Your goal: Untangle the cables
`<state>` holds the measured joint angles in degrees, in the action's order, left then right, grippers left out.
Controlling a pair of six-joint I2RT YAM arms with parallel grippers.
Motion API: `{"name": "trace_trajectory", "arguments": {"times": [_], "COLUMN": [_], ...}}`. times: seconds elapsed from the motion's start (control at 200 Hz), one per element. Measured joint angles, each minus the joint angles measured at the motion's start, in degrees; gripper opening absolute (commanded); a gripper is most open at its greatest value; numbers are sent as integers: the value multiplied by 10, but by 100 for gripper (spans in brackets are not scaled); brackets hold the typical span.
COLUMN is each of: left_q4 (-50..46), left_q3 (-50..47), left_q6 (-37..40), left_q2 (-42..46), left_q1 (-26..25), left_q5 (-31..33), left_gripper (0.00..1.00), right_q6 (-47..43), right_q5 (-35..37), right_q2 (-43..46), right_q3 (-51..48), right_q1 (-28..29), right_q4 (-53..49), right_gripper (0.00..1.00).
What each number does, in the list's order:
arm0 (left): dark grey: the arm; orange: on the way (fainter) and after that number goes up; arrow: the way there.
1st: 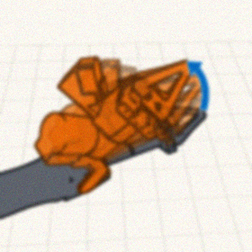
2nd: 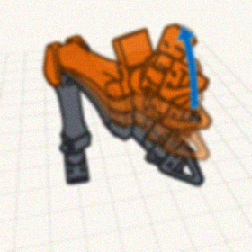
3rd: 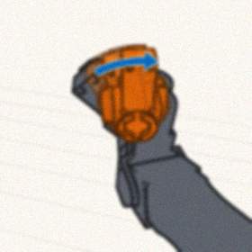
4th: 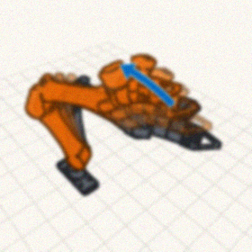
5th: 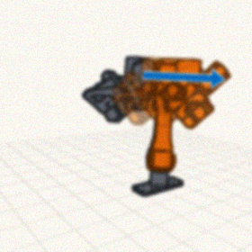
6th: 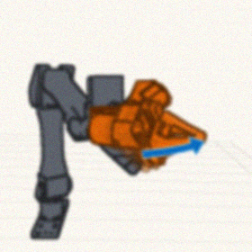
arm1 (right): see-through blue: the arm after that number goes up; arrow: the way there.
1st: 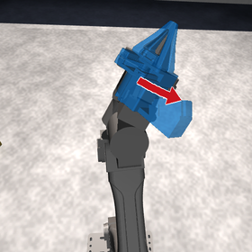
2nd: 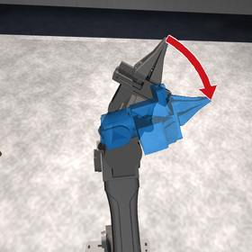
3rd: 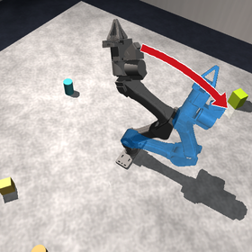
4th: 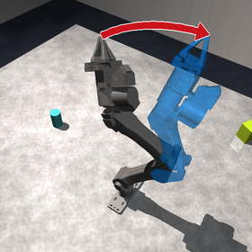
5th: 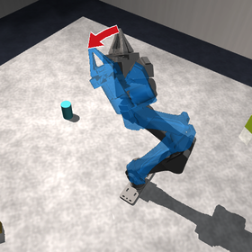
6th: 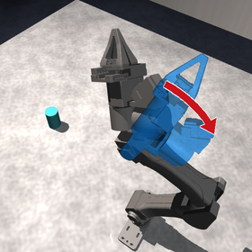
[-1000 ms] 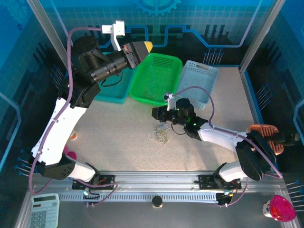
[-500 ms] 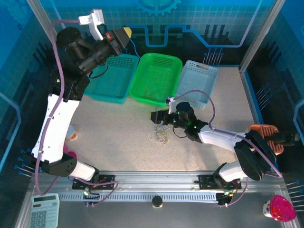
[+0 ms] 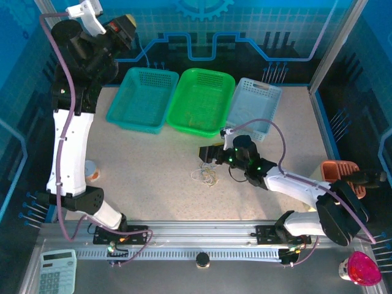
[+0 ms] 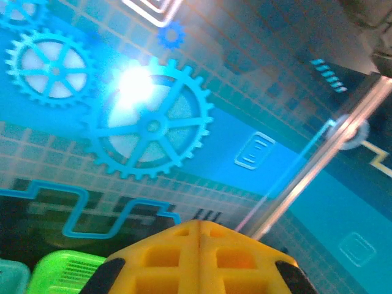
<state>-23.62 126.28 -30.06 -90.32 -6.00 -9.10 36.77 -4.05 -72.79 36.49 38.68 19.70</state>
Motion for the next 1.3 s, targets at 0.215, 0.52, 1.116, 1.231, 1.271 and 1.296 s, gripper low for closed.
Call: {"name": "trace_trajectory", "arguments": {"times": [0.215, 0.52, 1.116, 1.231, 1.271, 1.296], "left_q4": [17, 79, 134, 136, 135, 133], "left_q3": [-8, -115, -248, -287, -299, -306], "left_q6": [5, 35, 53, 54, 54, 54], "left_q2": [-36, -54, -62, -62, -62, -62], "left_q1": [45, 68, 100, 100, 100, 100], "left_q5": [19, 44, 48, 48, 48, 48], "left_gripper": [0, 0, 32, 98, 99, 99], "right_q6": [-17, -46, -7, 2, 4, 3], "right_q5": [22, 52, 185, 206, 211, 212], "right_q2": [64, 144, 221, 207, 203, 201], "right_q3": [-2, 13, 73, 103, 111, 113], "right_q1": [0, -1, -45, -46, -46, -46], "right_q4": [-67, -187, -387, -423, -430, -433], "right_gripper": [86, 100, 100, 100, 100, 100]}}
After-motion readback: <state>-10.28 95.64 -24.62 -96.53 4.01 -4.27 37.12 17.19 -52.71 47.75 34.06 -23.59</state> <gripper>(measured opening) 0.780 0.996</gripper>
